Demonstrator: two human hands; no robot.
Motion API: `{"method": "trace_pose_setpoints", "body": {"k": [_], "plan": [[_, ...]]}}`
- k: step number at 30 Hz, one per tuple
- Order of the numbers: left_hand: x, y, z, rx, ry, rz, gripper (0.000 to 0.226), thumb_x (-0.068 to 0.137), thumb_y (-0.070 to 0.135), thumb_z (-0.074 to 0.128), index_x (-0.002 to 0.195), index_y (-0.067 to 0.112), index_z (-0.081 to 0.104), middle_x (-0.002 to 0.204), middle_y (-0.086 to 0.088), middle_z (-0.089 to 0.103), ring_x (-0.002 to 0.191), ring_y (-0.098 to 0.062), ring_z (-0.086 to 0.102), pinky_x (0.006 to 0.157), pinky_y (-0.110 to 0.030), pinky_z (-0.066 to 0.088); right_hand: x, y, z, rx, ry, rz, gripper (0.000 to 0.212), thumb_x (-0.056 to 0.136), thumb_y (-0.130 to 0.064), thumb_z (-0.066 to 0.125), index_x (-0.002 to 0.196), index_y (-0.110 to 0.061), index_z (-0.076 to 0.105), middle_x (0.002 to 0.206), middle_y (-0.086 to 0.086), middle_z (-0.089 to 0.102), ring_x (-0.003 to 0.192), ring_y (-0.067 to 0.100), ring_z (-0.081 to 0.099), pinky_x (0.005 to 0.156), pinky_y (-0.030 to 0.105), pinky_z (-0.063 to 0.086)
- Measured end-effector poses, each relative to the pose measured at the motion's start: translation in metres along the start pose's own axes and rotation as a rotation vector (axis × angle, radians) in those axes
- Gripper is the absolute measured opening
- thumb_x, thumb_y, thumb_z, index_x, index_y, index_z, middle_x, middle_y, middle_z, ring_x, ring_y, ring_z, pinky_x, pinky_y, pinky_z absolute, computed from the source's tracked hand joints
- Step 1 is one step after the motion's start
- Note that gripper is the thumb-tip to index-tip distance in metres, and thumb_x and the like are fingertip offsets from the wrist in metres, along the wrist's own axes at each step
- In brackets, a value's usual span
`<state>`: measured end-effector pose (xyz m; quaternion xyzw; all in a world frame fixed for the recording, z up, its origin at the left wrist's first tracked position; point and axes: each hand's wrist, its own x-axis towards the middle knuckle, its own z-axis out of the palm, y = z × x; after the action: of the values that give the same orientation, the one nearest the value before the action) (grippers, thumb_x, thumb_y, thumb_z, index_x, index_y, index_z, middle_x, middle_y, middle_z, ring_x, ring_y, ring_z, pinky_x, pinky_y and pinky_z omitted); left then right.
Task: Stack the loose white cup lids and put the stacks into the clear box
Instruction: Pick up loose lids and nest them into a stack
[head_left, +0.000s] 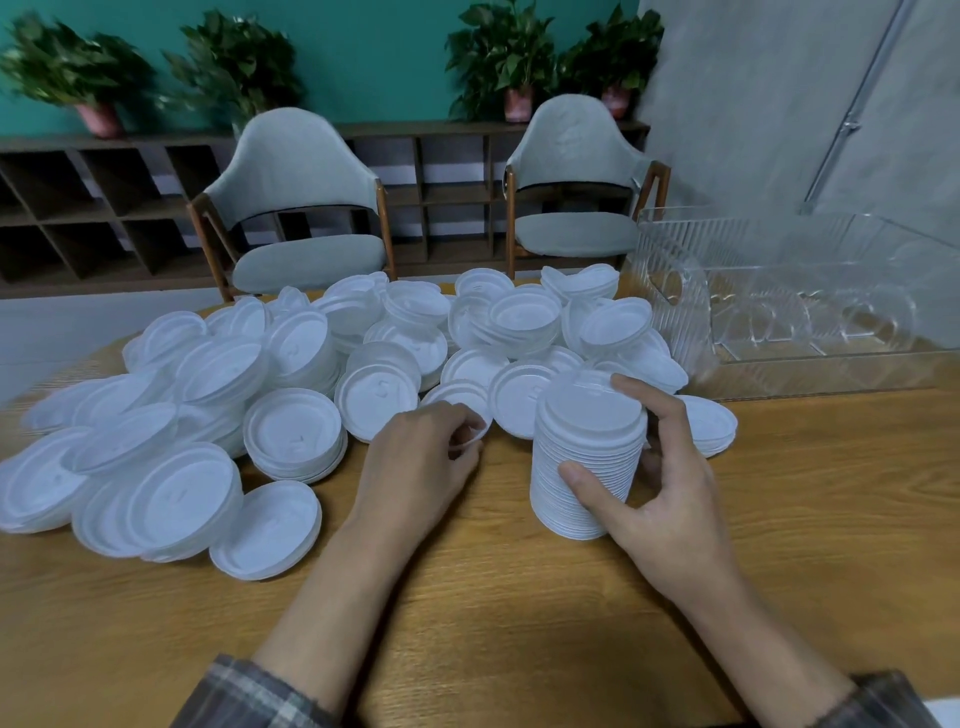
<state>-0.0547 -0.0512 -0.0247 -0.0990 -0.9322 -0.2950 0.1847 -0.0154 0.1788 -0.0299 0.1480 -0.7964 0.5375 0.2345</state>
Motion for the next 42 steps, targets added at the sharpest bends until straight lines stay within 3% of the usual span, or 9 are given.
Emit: {"method": "trace_pose_setpoints", "body": {"k": [6, 12, 15, 18, 22, 34, 37, 39, 42], "plan": [[0.003, 0.007, -0.006, -0.338, 0.120, -0.108, 0.023, 0.086, 0.016, 0.086, 0.104, 0.028, 0.078, 0.079, 0.012, 0.071, 0.077, -0.007, 0.065, 0.070, -0.012, 0.047, 0.001, 0.000, 0.001, 0.001, 0.009, -0.013, 0.074, 0.076, -0.055, 0.080, 0.140, -0.042, 0.046, 0.139, -0.024, 0.057, 0.134, 0.008, 0.055, 0.105, 0.045, 0.053], [0.003, 0.023, -0.020, -0.638, 0.287, -0.190, 0.030, 0.085, 0.010, 0.085, 0.110, 0.024, 0.075, 0.085, 0.003, 0.073, 0.081, -0.009, 0.068, 0.072, -0.015, 0.053, 0.001, 0.000, 0.002, 0.008, -0.007, -0.005, 0.076, 0.077, -0.057, 0.079, 0.143, -0.036, 0.047, 0.142, -0.020, 0.056, 0.137, 0.011, 0.053, 0.107, 0.047, 0.051], [0.003, 0.029, -0.025, -0.756, 0.343, -0.231, 0.027, 0.089, 0.008, 0.079, 0.111, 0.024, 0.074, 0.094, 0.002, 0.074, 0.091, -0.016, 0.073, 0.084, -0.028, 0.061, 0.002, -0.001, 0.003, 0.028, -0.018, -0.003, 0.077, 0.079, -0.058, 0.079, 0.144, -0.033, 0.047, 0.147, -0.017, 0.054, 0.140, 0.014, 0.051, 0.109, 0.049, 0.049], [0.003, 0.031, -0.028, -0.979, 0.305, -0.271, 0.030, 0.094, 0.002, 0.072, 0.118, 0.020, 0.074, 0.107, -0.012, 0.072, 0.094, -0.024, 0.076, 0.087, -0.040, 0.064, 0.002, -0.001, 0.004, 0.066, -0.007, -0.006, 0.072, 0.083, -0.055, 0.077, 0.144, -0.030, 0.050, 0.147, -0.013, 0.056, 0.139, 0.018, 0.052, 0.109, 0.051, 0.049], [0.004, 0.034, -0.029, -1.267, 0.094, -0.284, 0.040, 0.093, 0.006, 0.070, 0.131, 0.019, 0.071, 0.099, -0.007, 0.064, 0.093, -0.015, 0.072, 0.080, -0.029, 0.062, 0.003, -0.001, 0.006, 0.065, 0.002, -0.010, 0.069, 0.084, -0.055, 0.076, 0.142, -0.029, 0.051, 0.146, -0.011, 0.057, 0.137, 0.020, 0.055, 0.106, 0.052, 0.051], [-0.004, 0.049, -0.015, -1.003, -0.030, -0.136, 0.038, 0.080, 0.034, 0.084, 0.113, 0.016, 0.078, 0.075, -0.004, 0.059, 0.067, -0.014, 0.053, 0.068, -0.021, 0.048, 0.002, -0.003, 0.009, 0.055, -0.042, -0.065, 0.073, 0.086, -0.052, 0.074, 0.149, -0.053, 0.037, 0.150, -0.015, 0.052, 0.139, 0.015, 0.053, 0.109, 0.052, 0.049], [-0.003, 0.042, -0.014, -0.971, -0.039, -0.114, 0.042, 0.081, 0.044, 0.081, 0.118, 0.024, 0.076, 0.097, 0.000, 0.066, 0.089, -0.015, 0.061, 0.083, -0.024, 0.049, 0.002, -0.003, 0.009, 0.052, -0.048, -0.067, 0.070, 0.085, -0.052, 0.074, 0.145, -0.055, 0.039, 0.148, -0.015, 0.054, 0.136, 0.015, 0.055, 0.108, 0.051, 0.050], [-0.002, 0.039, -0.013, -1.072, -0.143, -0.066, 0.053, 0.084, 0.035, 0.070, 0.136, 0.020, 0.066, 0.131, 0.004, 0.069, 0.128, -0.013, 0.061, 0.108, -0.036, 0.047, 0.001, -0.003, 0.009, 0.048, -0.055, -0.076, 0.070, 0.085, -0.052, 0.074, 0.145, -0.056, 0.038, 0.149, -0.017, 0.053, 0.137, 0.015, 0.055, 0.108, 0.052, 0.050], [-0.002, 0.041, -0.015, -1.186, -0.257, -0.011, 0.062, 0.084, 0.013, 0.067, 0.146, 0.010, 0.056, 0.144, -0.005, 0.065, 0.140, -0.020, 0.055, 0.118, -0.043, 0.042, 0.001, -0.003, 0.010, 0.060, -0.062, -0.088, 0.071, 0.086, -0.052, 0.073, 0.147, -0.055, 0.037, 0.150, -0.015, 0.053, 0.137, 0.015, 0.055, 0.108, 0.051, 0.050]]}}
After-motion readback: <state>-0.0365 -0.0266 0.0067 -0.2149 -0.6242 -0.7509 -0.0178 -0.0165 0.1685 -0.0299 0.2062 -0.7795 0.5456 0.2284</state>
